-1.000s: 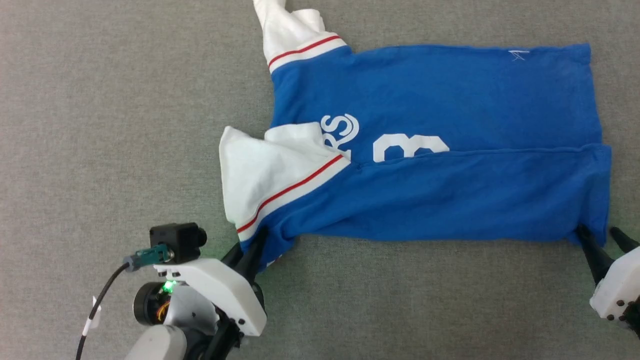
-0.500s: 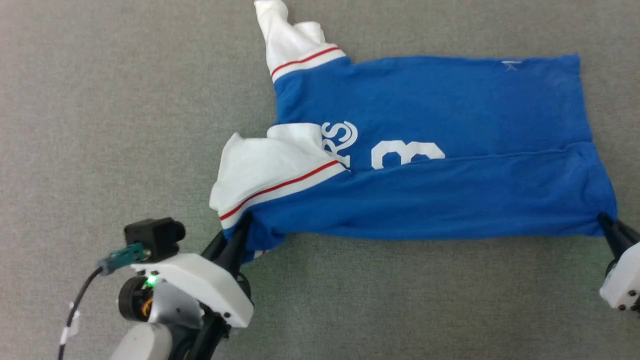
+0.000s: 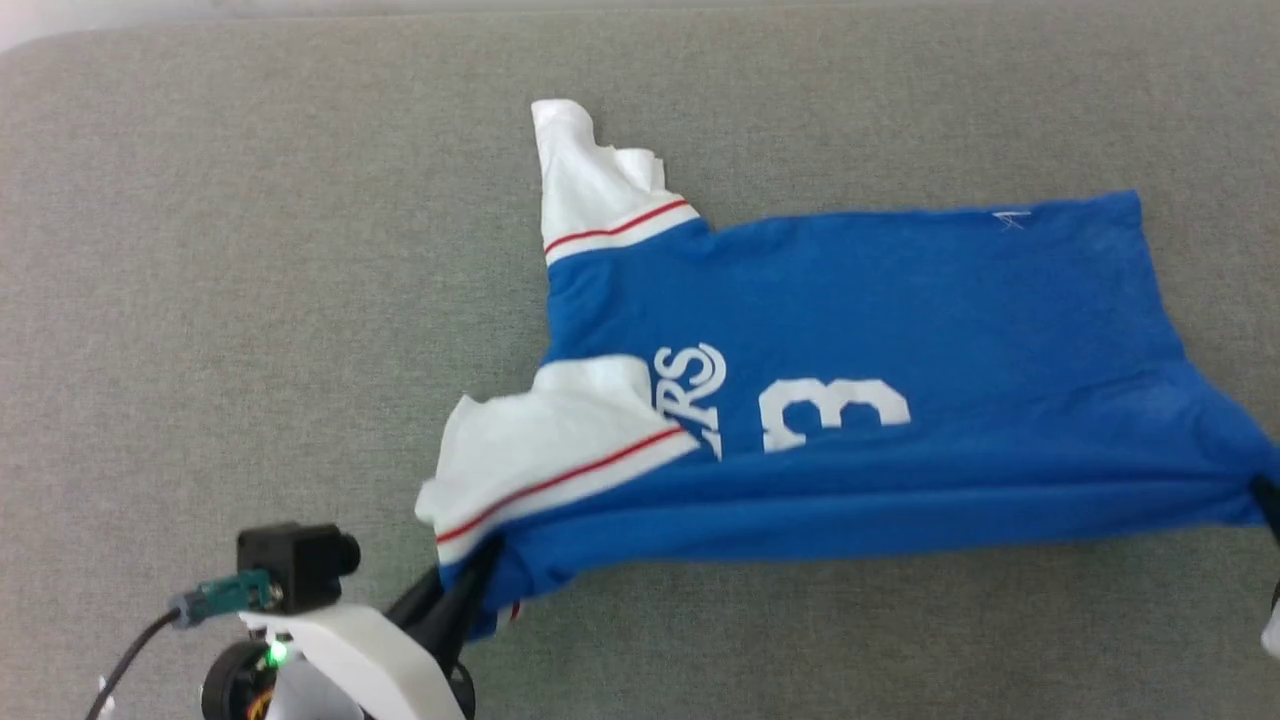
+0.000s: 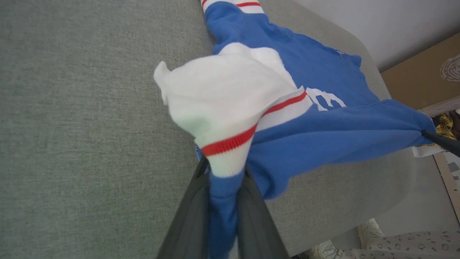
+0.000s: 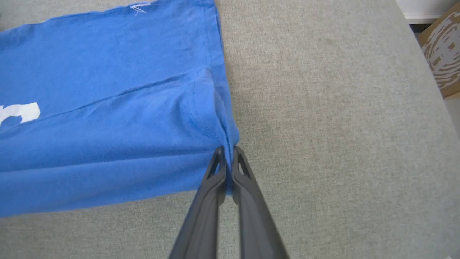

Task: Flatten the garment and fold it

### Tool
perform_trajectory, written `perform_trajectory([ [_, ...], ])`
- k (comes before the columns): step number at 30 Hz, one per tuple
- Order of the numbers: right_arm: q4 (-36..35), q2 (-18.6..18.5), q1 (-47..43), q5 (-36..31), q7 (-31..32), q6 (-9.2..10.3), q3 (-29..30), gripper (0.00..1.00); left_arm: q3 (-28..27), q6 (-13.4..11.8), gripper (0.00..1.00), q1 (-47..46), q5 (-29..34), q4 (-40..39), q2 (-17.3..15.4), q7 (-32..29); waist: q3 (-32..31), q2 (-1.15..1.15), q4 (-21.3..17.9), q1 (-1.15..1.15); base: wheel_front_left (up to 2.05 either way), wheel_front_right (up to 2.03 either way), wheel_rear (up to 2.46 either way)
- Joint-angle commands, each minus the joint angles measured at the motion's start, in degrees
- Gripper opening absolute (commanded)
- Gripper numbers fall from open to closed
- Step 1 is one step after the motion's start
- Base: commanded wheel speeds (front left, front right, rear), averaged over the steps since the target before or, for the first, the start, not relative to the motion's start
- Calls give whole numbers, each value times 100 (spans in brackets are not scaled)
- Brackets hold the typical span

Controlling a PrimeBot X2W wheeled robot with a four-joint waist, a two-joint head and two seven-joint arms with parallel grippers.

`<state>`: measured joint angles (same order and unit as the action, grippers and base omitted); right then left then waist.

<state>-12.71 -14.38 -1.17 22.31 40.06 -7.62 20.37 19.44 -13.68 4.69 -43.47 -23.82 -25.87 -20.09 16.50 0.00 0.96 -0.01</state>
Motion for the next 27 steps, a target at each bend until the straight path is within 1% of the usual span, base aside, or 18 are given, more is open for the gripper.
perform_trajectory([
  [1,-24,21,-133,60,37,13,71,0,6,1,0,124,-48,-18,-69,-49,18,0,2,1,0,0,0],
  [4,28,120,-320,80,50,13,57,0,82,27,0,251,-122,58,-69,-114,38,0,9,1,0,0,0],
  [7,149,176,-474,13,1,13,-30,0,187,81,0,295,-141,307,-23,-112,33,0,9,1,0,0,0],
  [12,415,294,-520,-5,-191,13,-201,0,327,280,0,190,-290,888,300,102,8,0,1,1,0,0,0],
  [16,624,322,-441,-38,-363,13,-301,0,354,423,0,25,-328,1386,513,343,-28,0,-15,1,0,0,0],
  [17,672,326,-418,-49,-406,13,-318,0,352,456,32,-9,-341,1489,561,405,-40,0,-19,1,0,0,0],
  [18,713,330,-396,-55,-455,13,-334,0,337,482,42,-41,-354,1580,612,481,-52,0,-21,1,0,0,0],
  [19,743,333,-373,-58,-515,13,-349,52,333,509,76,-69,-360,1663,646,534,-64,0,-23,1,0,0,0],
  [20,770,341,-352,-66,-577,13,-348,100,334,536,100,-93,-361,1733,667,575,-77,0,-26,1,0,0,0],
  [23,792,348,-311,-61,-695,13,-364,100,264,570,100,-136,-352,1879,719,771,-133,0,-30,1,0,0,0],
  [27,539,367,-318,18,-826,13,-275,100,62,509,100,-35,-297,1785,688,1094,-221,0,-39,1,0,0,0],
])
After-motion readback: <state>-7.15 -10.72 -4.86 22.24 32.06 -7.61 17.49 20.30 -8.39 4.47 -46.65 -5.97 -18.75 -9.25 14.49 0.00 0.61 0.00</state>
